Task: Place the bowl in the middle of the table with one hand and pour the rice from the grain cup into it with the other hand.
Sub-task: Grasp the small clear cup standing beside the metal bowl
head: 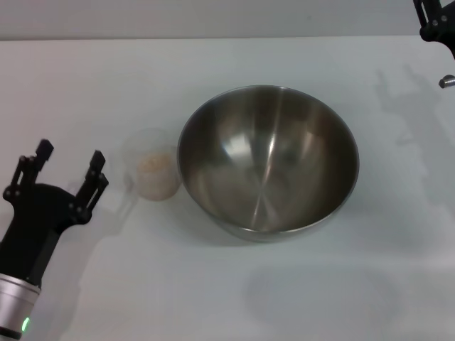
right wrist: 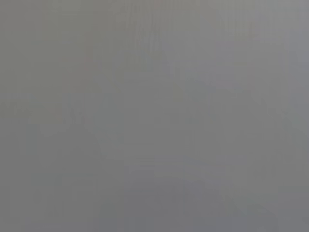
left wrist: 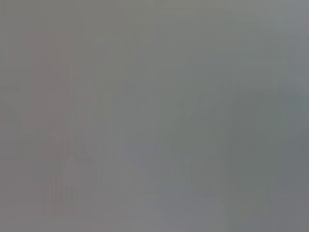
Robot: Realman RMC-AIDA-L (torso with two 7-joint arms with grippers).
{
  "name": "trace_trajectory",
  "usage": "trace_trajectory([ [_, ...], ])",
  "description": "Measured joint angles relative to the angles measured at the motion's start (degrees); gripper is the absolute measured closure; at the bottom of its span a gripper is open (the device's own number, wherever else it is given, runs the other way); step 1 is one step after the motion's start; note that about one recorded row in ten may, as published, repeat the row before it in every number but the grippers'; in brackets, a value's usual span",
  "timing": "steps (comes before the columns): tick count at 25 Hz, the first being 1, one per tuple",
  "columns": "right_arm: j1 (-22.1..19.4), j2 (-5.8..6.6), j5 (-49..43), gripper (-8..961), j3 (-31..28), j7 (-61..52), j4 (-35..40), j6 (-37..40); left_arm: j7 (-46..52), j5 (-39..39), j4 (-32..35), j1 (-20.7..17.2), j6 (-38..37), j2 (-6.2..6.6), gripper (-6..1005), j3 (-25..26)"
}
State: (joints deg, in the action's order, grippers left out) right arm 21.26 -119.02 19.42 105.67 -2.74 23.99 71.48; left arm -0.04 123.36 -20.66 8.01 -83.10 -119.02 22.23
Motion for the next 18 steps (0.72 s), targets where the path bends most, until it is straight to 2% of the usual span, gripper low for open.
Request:
trace_trajectory([
  [7,0.49,0.18,-0.11,440,-0.83,0.07,-0.3,0.01,-0.04,0.13,-0.5,-0.71,4.96,-0.07,213,-0.93],
  [18,0.53,0.28,-0.57,440,-0.84,0.11,-0.35,0.01,-0.54,-0.14,-0.25,1.81,12.01,-0.08,213,-0.62],
])
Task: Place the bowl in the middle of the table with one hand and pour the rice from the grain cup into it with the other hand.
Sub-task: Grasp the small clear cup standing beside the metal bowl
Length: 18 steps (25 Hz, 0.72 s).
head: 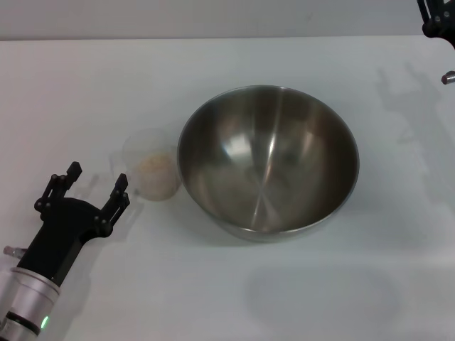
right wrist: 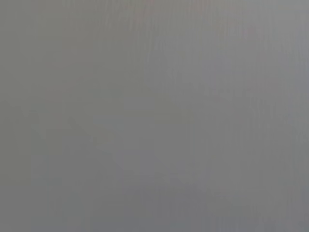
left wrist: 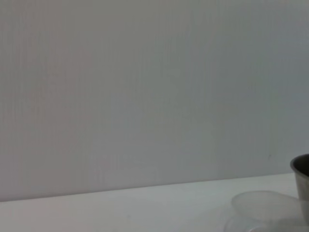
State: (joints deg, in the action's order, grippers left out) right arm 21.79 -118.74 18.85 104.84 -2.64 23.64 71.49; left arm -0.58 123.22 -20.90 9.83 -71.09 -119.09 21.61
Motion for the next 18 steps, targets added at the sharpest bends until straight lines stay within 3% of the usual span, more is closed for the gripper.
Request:
trace_trajectory([
  [18,0.02,-0.09,-0.05,440,0.56,0.0,0.0,0.05,-0.47,-0.09,0.25,2.26,3.83,0.0,213,3.25],
])
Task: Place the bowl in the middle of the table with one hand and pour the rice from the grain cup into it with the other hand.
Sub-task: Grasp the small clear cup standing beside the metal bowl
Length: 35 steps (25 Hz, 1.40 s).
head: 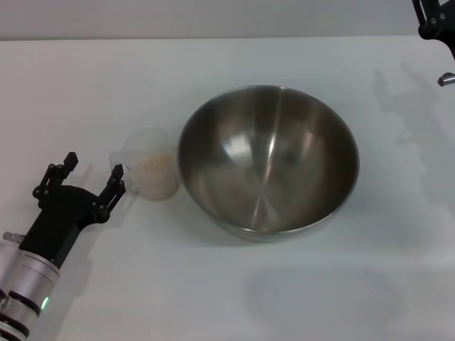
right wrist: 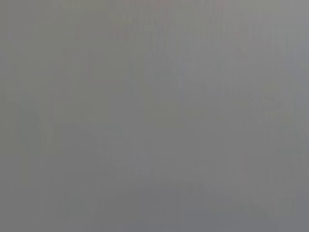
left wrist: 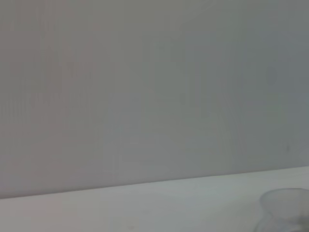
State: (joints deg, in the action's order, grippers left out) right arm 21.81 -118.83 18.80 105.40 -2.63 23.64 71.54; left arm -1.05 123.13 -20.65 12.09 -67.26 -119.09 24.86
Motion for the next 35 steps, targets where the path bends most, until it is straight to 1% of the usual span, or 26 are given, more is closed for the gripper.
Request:
trace_trajectory([
  [16,0.8,0.0,0.01,440,-0.03,0.0,0.0,-0.74,0.0,-0.03,0.44,1.51,2.37,-0.05,213,3.21],
  [23,0.93,0.0,0.01,441,-0.01,0.0,0.0,-0.8,0.0,-0.18,0.07,1.61,3.04,-0.08,213,5.53],
  [28,1.1,-0.05,0.01,440,0.05,0.0,0.0,-0.8,0.01,-0.19,-0.09,2.36,3.77,-0.09,213,5.81],
  [35,1.3,-0.09,-0.04,440,0.13,0.0,0.0,-0.8,0.06,-0.17,-0.9,2.51,3.86,-0.09,220,5.47],
])
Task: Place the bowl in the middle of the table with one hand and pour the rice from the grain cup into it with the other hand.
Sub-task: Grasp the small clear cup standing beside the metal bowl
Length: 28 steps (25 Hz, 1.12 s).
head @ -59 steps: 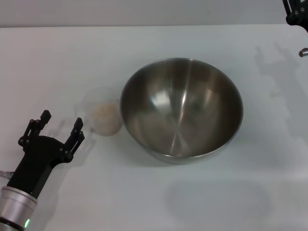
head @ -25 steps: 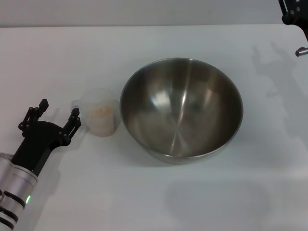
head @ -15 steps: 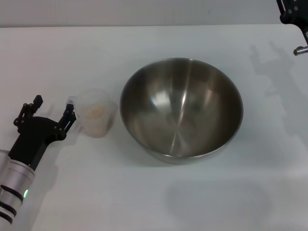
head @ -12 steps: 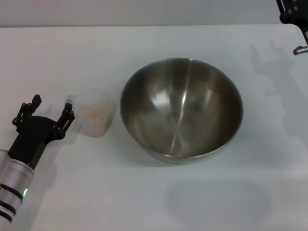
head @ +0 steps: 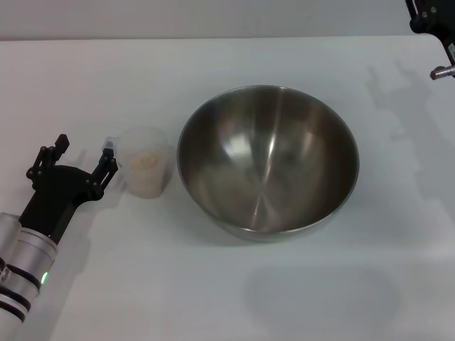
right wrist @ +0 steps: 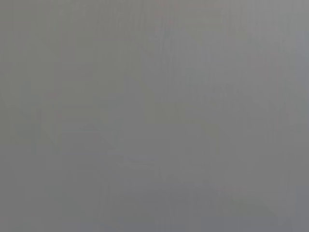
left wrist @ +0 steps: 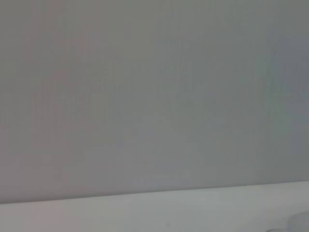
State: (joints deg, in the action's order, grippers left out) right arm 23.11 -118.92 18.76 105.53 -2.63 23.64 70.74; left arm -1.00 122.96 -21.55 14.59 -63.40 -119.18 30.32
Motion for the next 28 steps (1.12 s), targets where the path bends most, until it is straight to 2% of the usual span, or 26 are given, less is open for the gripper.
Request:
trace_trajectory([
  [10,0.18,0.0,-0.12,441,0.18,0.0,0.0,0.0,0.38,0.02,0.0,0.0,0.0,0.0,236,0.01],
  [15,0.19,0.0,-0.2,441,0.3,0.0,0.0,-0.04,0.6,0.3,0.02,0.0,0.18,0.0,490,-0.04],
  [21,0.18,0.0,-0.22,440,0.78,0.0,0.01,-0.08,0.76,0.37,-0.3,0.17,1.41,0.0,739,-0.48],
  [28,-0.06,0.0,-0.22,440,0.8,0.0,0.1,0.19,0.77,0.42,-1.12,0.38,1.34,0.0,877,-0.8],
])
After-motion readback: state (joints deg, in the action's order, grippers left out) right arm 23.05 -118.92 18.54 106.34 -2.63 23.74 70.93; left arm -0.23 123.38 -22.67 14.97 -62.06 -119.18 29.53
